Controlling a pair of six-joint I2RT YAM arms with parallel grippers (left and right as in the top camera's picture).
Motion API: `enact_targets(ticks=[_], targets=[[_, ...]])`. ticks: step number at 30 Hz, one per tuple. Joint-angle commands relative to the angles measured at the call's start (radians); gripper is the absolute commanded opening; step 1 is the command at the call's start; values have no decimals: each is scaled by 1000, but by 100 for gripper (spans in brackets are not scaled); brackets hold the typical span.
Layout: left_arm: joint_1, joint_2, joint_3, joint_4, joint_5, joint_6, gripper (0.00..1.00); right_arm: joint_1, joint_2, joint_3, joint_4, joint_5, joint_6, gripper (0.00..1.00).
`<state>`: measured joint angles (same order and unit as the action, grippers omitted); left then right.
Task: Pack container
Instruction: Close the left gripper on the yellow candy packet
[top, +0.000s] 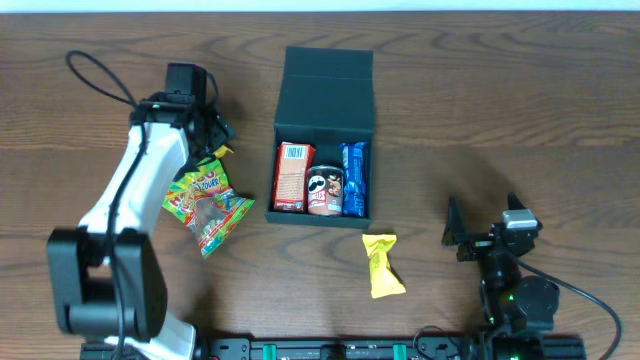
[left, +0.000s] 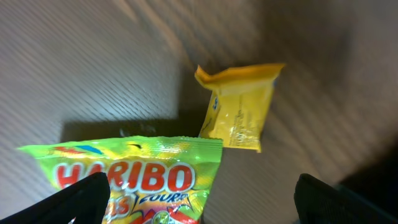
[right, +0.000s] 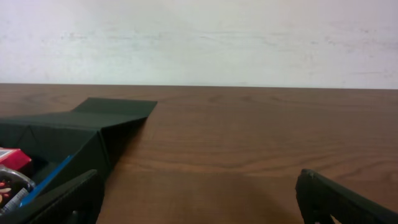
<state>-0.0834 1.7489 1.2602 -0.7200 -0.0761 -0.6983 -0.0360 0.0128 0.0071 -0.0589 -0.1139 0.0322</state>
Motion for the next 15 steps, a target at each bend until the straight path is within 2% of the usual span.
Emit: enact_targets(ticks=[1,6,15], targets=[[-5,53,13,32,27,26,96,-15,-2,-2,-5,2,-11,99],[-17,107,13,128,51,67,96,-15,-2,-2,-5,2,-11,99],[-23,160,13,171,43,71,96,-15,-2,-2,-5,2,-11,99]])
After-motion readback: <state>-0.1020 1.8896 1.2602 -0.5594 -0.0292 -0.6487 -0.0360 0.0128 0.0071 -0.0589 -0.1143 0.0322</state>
